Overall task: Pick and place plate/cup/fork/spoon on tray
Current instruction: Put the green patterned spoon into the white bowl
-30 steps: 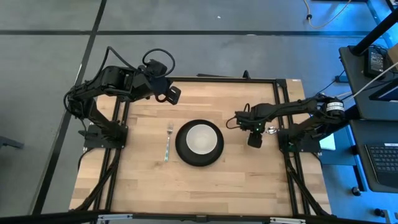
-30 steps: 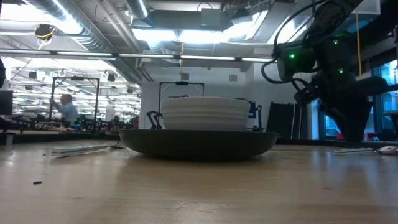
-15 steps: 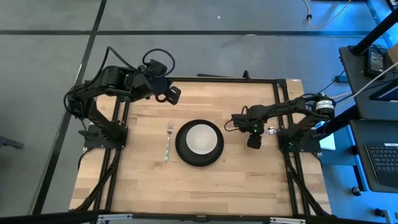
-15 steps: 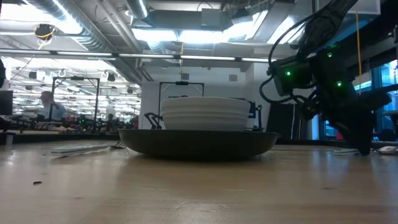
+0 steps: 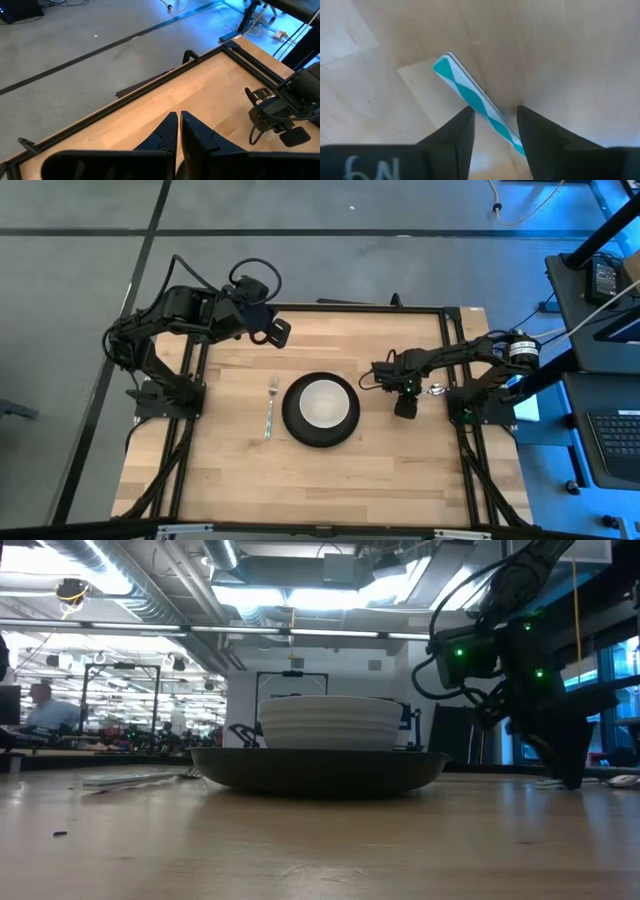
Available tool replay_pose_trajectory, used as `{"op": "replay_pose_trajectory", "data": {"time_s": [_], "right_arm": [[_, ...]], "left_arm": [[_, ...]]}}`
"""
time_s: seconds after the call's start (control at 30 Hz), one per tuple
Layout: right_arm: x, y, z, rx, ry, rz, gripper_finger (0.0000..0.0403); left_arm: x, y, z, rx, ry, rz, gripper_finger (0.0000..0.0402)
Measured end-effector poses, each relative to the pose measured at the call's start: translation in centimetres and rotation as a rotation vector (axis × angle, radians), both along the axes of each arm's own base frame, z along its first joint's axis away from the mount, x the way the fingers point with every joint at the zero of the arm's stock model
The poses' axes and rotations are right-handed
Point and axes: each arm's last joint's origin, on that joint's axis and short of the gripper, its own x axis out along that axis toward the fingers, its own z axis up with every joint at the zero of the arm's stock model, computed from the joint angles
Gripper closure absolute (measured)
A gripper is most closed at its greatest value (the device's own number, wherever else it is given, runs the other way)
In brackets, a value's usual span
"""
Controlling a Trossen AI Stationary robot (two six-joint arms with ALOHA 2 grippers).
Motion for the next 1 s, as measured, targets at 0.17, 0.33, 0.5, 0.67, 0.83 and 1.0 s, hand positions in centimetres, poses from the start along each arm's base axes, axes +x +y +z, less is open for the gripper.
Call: {"op": "replay_pose_trajectory", "data": {"time_s": [0.17,0.33,0.5,0.67,0.83,1.0], "right_arm": [[0.1,0.0,0.0,-0.001,-0.011,0.003,0.0300],[0.2,0.0,0.0,0.000,-0.022,-0.002,0.0367],[0.2,0.0,0.0,0.014,-0.025,-0.004,0.0374],[0.5,0.0,0.3,0.016,-0.023,-0.026,0.0373],[1.3,-0.1,1.4,0.016,-0.031,-0.061,0.0371],[2.7,-0.4,3.4,-0.001,-0.066,-0.077,0.0374]], "left_arm": [[0.0,0.0,0.0,0.000,0.001,0.000,0.0388],[0.0,0.0,0.0,0.000,0.002,0.000,0.0388],[0.0,0.0,0.0,0.000,0.002,0.000,0.0388],[0.0,0.0,0.0,0.000,0.002,0.000,0.0388],[0.0,0.0,0.0,0.000,0.001,0.000,0.0388],[0.0,0.0,0.0,0.000,0.001,0.000,0.0388]]}}
